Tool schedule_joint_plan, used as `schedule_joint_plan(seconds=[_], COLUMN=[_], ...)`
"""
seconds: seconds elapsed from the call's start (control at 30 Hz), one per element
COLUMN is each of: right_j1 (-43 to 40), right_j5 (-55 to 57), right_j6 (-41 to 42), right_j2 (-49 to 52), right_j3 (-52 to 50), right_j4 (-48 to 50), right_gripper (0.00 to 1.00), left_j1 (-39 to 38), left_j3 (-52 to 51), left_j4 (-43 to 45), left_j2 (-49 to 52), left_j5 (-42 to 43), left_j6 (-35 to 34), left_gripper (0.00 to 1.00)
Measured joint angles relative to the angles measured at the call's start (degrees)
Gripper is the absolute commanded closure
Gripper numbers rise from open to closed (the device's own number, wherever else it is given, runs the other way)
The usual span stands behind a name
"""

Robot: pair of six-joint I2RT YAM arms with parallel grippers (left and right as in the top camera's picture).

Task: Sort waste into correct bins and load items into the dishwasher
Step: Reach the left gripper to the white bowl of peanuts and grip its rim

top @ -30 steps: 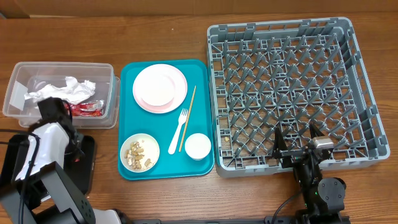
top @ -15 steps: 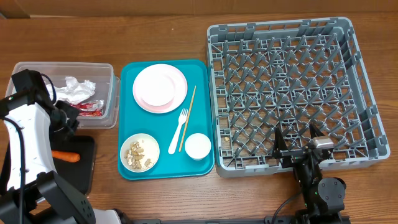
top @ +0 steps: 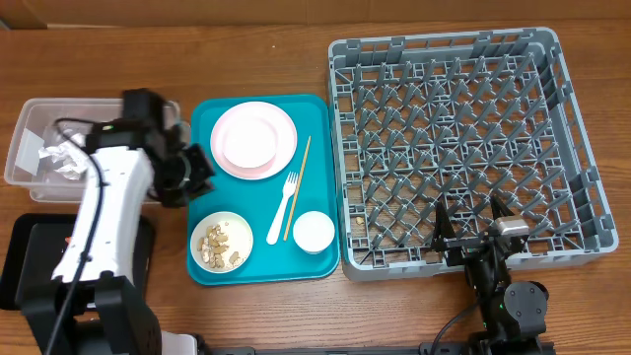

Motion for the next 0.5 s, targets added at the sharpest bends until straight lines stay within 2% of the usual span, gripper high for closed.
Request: schedule_joint_plan(seconds=[0.33,0.5], right_j1=[0.00,0.00], right_j5=[0.00,-0.02], right_j6=[0.00,0.00], right_j2=[0.00,0.00], right_j3=[0.00,0.00], right_j4=[-0.04,-0.04], right_gripper=[0.00,0.00], left_j1=[-14.64,-22.93], left_j3=[0.00,0.00], left_j4=[-1.18,-1.66], left_j2=[0.00,0.00], left_j5=[-3.30,-10.16], left_j6=[-0.24,-3.76], left_gripper=[0.96,0.96])
